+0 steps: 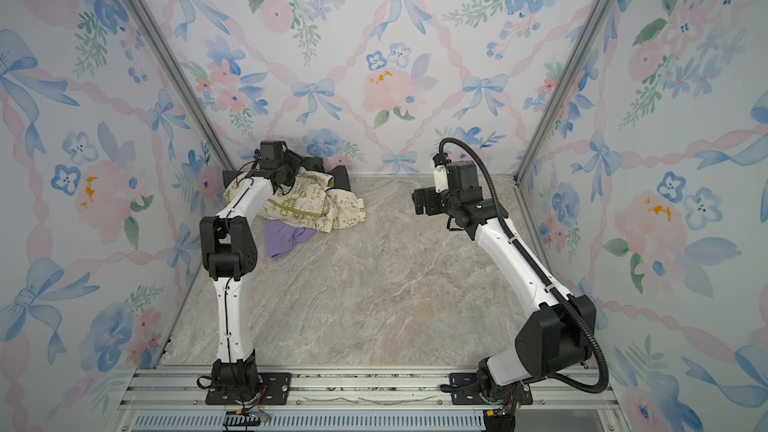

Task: Pick out a specific cloth from the pile

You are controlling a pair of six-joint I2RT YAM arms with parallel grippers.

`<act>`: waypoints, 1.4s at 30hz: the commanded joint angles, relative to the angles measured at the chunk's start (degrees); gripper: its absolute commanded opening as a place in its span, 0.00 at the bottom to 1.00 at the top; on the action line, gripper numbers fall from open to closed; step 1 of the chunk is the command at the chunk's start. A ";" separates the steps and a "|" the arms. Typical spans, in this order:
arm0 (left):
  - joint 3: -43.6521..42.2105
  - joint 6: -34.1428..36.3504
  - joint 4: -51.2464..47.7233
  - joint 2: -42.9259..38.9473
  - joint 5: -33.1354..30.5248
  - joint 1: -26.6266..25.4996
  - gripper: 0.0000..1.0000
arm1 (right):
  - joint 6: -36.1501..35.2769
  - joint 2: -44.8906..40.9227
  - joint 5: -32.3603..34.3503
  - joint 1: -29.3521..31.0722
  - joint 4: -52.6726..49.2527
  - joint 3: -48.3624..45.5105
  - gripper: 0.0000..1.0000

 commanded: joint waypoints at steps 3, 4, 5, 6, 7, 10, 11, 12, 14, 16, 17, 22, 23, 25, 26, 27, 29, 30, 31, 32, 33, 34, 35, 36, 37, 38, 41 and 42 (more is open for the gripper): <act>-9.88 1.24 -1.43 -14.40 -0.22 1.08 0.85 | 1.36 -1.60 -0.83 -0.31 2.08 -0.35 0.97; -12.60 1.24 -1.42 -16.91 -0.09 1.25 0.87 | 1.53 -1.86 -0.93 -0.31 2.17 -0.47 0.97; -15.41 1.47 -1.42 -19.54 -0.12 1.30 0.87 | 1.67 -2.10 -1.11 -0.31 2.32 -0.57 0.97; -17.87 1.82 -1.41 -22.09 -0.16 1.43 0.88 | 1.84 -2.38 -1.20 -0.31 2.41 -0.76 0.97; -20.98 2.39 -1.42 -24.95 -0.68 1.48 0.89 | 2.07 -2.77 -1.32 -0.31 2.63 -0.96 0.97; -31.14 3.92 -1.39 -33.78 -2.60 1.34 0.91 | 2.59 -4.08 -1.30 -0.24 3.40 -1.89 0.97; -34.96 4.25 -1.35 -36.80 -3.10 1.39 0.92 | 2.78 -4.56 -1.23 -0.29 3.63 -2.21 0.97; -38.27 4.53 -1.35 -39.34 -3.39 1.48 0.92 | 2.91 -4.97 -1.30 -0.14 3.77 -2.52 0.97; -46.21 4.88 -1.31 -44.79 -3.64 1.90 0.92 | 3.07 -5.78 -1.37 0.04 3.92 -2.93 0.97; -53.52 4.75 -1.27 -49.31 -3.83 2.51 0.92 | 2.97 -6.39 -1.45 0.37 4.20 -3.26 0.97; -57.10 4.69 -1.22 -51.57 -3.78 2.97 0.92 | 3.02 -6.68 -1.62 0.66 4.38 -3.44 0.97; -68.99 5.96 -1.13 -58.11 -4.06 5.27 0.92 | 2.77 -7.42 -3.07 2.67 5.67 -4.17 0.97; -70.77 6.26 -1.05 -58.51 -3.39 5.83 0.91 | 2.56 -7.33 -3.12 3.36 5.72 -4.17 0.97; -73.23 7.62 -0.40 -58.42 -1.55 6.97 0.90 | 2.21 -7.16 -3.13 4.63 5.64 -4.07 0.97; -73.96 8.72 -0.30 -57.92 -0.71 7.46 0.90 | 2.07 -6.95 -3.13 5.25 5.56 -3.89 0.97; -74.53 9.80 -0.01 -57.32 0.16 7.87 0.90 | 2.07 -6.77 -3.13 5.74 5.44 -3.78 0.97; -75.02 12.53 1.11 -55.38 2.46 8.76 0.89 | 2.07 -6.47 -2.87 6.79 5.45 -3.39 0.97; -75.05 13.73 1.82 -54.53 3.47 9.05 0.89 | 2.07 -6.32 -2.81 7.15 5.43 -3.25 0.97; -74.94 14.74 2.60 -53.21 4.57 9.47 0.89 | 2.16 -6.29 -2.71 7.53 5.46 -3.11 0.97; -74.84 15.30 3.24 -51.78 6.02 9.88 0.88 | 2.07 -6.20 -2.63 7.82 5.31 -2.93 0.97; -74.72 15.47 3.91 -50.54 7.41 10.29 0.88 | 2.08 -6.14 -2.55 8.15 5.32 -2.78 0.97; -74.41 15.55 4.62 -49.04 8.64 10.62 0.87 | 1.99 -6.19 -2.52 8.45 5.35 -2.69 0.97; -74.04 15.62 5.09 -47.54 9.43 10.77 0.87 | 1.96 -6.11 -2.48 8.71 5.24 -2.55 0.97; -73.57 15.65 5.15 -46.27 9.66 10.83 0.87 | 1.98 -6.19 -2.43 8.82 5.17 -2.44 0.97; -72.87 15.64 5.15 -44.63 9.94 10.95 0.85 | 1.99 -6.15 -2.36 8.99 5.09 -2.29 0.97; -72.16 15.65 5.15 -43.09 10.27 11.01 0.83 | 1.95 -6.26 -2.18 9.13 4.87 -2.13 0.97; -69.88 15.77 5.14 -39.17 11.38 11.11 0.74 | 1.89 -6.46 -1.77 9.51 4.45 -1.89 0.97; -69.21 15.78 5.14 -38.23 11.56 11.10 0.71 | 1.81 -6.52 -1.75 9.53 4.22 -1.79 0.97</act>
